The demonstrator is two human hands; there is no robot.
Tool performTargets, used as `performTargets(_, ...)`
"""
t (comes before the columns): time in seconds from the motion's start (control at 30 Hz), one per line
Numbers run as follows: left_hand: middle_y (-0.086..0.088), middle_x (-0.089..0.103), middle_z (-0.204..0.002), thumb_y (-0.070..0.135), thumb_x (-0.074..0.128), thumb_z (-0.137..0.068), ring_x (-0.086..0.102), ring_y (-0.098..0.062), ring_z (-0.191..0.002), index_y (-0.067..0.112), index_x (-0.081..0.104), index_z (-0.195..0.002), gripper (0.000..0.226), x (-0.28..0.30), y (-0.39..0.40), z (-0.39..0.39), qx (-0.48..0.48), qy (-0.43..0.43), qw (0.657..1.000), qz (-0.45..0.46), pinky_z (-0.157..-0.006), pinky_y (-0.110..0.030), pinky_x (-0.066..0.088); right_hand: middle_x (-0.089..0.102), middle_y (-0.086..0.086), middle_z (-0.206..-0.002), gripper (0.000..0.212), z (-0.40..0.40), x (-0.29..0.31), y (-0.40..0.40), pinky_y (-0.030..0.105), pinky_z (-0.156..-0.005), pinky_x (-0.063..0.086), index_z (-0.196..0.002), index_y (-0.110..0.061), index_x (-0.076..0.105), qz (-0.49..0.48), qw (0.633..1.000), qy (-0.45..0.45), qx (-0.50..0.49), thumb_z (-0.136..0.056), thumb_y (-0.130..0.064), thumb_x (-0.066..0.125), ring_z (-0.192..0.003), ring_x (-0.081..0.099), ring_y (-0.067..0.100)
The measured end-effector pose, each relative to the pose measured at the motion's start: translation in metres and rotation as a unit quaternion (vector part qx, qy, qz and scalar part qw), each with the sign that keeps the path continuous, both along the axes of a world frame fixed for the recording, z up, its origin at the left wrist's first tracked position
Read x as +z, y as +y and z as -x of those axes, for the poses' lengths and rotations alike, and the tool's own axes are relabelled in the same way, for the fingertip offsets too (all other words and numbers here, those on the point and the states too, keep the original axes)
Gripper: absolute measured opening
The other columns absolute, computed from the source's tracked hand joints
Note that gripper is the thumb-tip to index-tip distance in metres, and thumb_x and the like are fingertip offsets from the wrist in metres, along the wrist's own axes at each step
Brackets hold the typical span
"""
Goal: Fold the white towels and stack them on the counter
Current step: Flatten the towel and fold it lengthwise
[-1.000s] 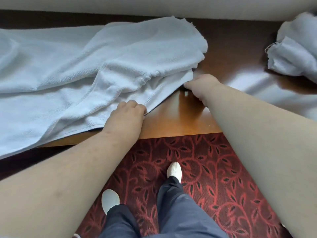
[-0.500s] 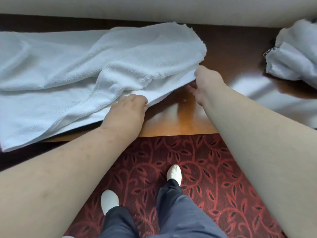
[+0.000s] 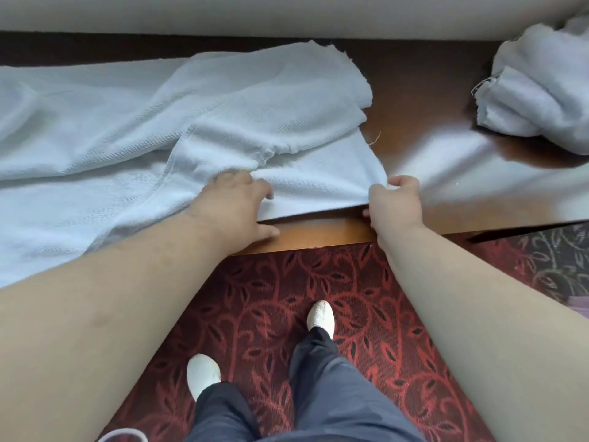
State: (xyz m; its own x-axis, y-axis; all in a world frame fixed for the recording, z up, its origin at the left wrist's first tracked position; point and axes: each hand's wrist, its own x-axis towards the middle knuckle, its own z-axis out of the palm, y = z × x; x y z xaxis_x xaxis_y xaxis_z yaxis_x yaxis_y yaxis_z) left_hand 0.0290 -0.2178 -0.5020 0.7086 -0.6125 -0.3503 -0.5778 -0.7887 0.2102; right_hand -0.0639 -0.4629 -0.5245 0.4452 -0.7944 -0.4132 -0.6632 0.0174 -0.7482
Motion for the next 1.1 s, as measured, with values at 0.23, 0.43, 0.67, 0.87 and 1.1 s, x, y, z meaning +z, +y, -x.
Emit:
performTargets(0.23,-0.009,0.055,-0.102,0.025,0.059,-0.085,0.051,-0.034,-0.096,0.017,0.057,-0.107,0.023,-0.019,0.052,0.027,0.084,-0.130,0.987,-0.039,-0.073,-0.043,0.044,0.058,0.005,-0.091,0.033,0.008,0.006,-0.019,0.029,-0.058,0.037,-0.109,-0.023,0.035,0.110,0.973,0.123,0.160,-0.079,-0.024,0.050,-0.071,0.057,0.022)
performTargets(0.43,-0.013,0.054,-0.108,-0.002,0.054,-0.076,0.047,-0.037,-0.098,0.018,0.059,-0.108,0.038,-0.017,0.126,0.011,0.158,-0.137,0.977,-0.039,-0.077,-0.047,0.042,0.057,0.003,-0.087,0.034,0.013,0.004,-0.019,0.032,-0.063,0.039,-0.108,-0.028,0.033,0.152,0.973,0.108,0.136,-0.078,-0.026,0.049,-0.073,0.059,0.026)
performTargets(0.67,-0.006,0.060,-0.104,-0.002,0.051,-0.076,0.047,-0.034,-0.097,0.022,0.062,-0.104,0.039,-0.019,0.161,0.014,0.134,-0.121,0.983,-0.035,-0.078,-0.044,0.041,0.060,0.010,-0.090,0.036,0.017,0.005,-0.005,0.037,-0.067,0.044,-0.111,-0.028,0.031,0.189,0.963,0.116,0.155,-0.078,-0.024,0.047,-0.077,0.059,0.035)
performTargets(0.87,-0.003,0.061,-0.110,0.042,0.048,-0.083,0.051,-0.031,-0.106,0.025,0.065,-0.106,0.033,0.003,0.133,0.015,0.122,-0.117,0.983,0.071,-0.090,-0.045,0.043,0.037,0.010,-0.137,0.064,-0.001,0.023,0.006,0.046,-0.103,0.037,-0.133,-0.024,0.037,0.270,0.920,0.184,0.214,-0.073,-0.020,0.061,-0.126,0.038,0.035)
performTargets(1.1,-0.003,0.055,-0.131,0.056,0.063,-0.083,0.053,-0.026,-0.119,0.024,0.047,-0.137,0.064,0.012,0.060,-0.057,0.300,0.059,0.944,0.125,-0.096,-0.040,0.045,0.042,0.000,-0.145,0.053,-0.097,0.063,0.041,0.037,-0.107,0.037,-0.139,-0.025,0.047,0.264,0.901,0.023,0.344,-0.086,-0.023,0.055,-0.133,0.038,0.022)
